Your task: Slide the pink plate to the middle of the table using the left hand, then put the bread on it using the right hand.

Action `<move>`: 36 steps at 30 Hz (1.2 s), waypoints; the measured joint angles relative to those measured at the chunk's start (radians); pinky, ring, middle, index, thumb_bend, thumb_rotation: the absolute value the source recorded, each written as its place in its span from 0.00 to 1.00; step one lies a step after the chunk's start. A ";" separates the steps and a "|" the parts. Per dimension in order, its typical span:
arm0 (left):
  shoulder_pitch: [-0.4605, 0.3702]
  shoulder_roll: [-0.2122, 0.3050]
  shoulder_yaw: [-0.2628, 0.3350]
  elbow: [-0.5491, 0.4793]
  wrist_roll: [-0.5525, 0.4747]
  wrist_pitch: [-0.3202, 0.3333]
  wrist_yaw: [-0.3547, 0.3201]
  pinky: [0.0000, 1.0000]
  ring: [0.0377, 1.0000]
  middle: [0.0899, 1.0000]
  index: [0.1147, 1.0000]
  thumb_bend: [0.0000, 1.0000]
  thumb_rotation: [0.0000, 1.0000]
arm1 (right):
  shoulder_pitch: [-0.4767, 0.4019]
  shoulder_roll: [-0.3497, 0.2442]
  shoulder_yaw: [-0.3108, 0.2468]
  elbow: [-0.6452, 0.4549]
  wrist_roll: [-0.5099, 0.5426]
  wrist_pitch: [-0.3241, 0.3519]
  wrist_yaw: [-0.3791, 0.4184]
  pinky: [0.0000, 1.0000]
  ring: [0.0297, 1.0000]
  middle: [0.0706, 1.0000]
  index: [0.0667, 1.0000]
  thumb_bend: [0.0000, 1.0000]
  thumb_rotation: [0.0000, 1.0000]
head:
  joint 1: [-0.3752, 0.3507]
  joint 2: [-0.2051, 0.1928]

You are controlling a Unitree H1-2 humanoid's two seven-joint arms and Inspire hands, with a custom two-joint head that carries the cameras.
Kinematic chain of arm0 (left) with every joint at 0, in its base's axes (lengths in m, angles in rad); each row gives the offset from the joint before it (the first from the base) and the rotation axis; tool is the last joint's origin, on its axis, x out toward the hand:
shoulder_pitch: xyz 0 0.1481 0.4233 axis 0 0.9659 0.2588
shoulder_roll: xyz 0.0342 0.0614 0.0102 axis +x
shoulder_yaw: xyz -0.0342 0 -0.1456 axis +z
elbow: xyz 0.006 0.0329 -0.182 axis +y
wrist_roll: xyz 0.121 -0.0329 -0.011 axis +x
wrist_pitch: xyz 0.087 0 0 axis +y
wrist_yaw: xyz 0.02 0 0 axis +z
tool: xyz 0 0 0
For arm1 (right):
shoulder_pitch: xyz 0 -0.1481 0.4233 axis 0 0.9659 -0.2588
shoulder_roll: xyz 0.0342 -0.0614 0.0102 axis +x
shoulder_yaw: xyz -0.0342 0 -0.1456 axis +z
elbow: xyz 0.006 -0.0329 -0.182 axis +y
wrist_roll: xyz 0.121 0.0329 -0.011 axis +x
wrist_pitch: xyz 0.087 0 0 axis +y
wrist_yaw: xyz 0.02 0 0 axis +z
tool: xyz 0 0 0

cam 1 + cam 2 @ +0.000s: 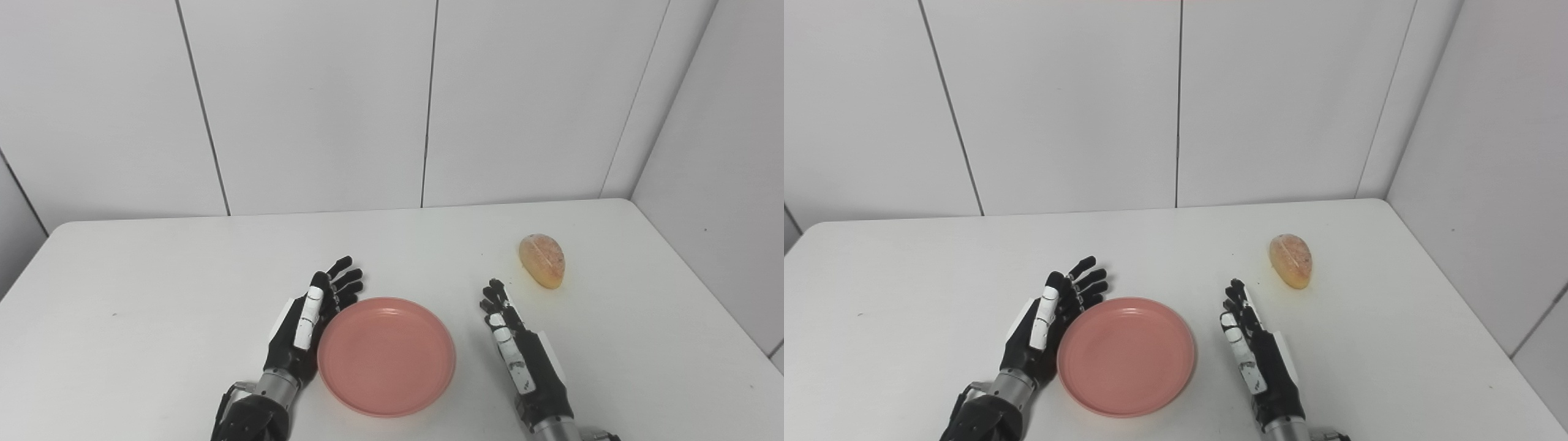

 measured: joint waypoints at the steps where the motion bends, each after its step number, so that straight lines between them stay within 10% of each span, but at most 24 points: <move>1: 0.006 -0.002 -0.001 -0.008 0.001 0.000 0.000 0.88 0.87 0.87 0.87 0.77 1.00 | 0.000 -0.003 0.000 -0.007 -0.017 0.000 -0.005 0.98 0.94 0.94 0.96 0.65 0.94 | 0.000 0.000; 17: 0.012 -0.019 -0.021 0.002 0.062 -0.065 0.007 0.93 0.88 0.88 0.88 0.75 1.00 | -0.150 -0.164 -0.088 -0.147 -0.379 0.073 -0.088 0.81 0.84 0.84 0.87 0.72 0.66 | -0.020 -0.008; 36: 0.017 -0.017 -0.011 -0.032 0.091 -0.019 0.024 0.93 0.89 0.91 0.90 0.75 1.00 | -0.442 -0.333 -0.063 0.096 -0.659 0.312 -0.077 0.76 0.85 0.85 0.86 0.85 0.65 | -0.021 0.100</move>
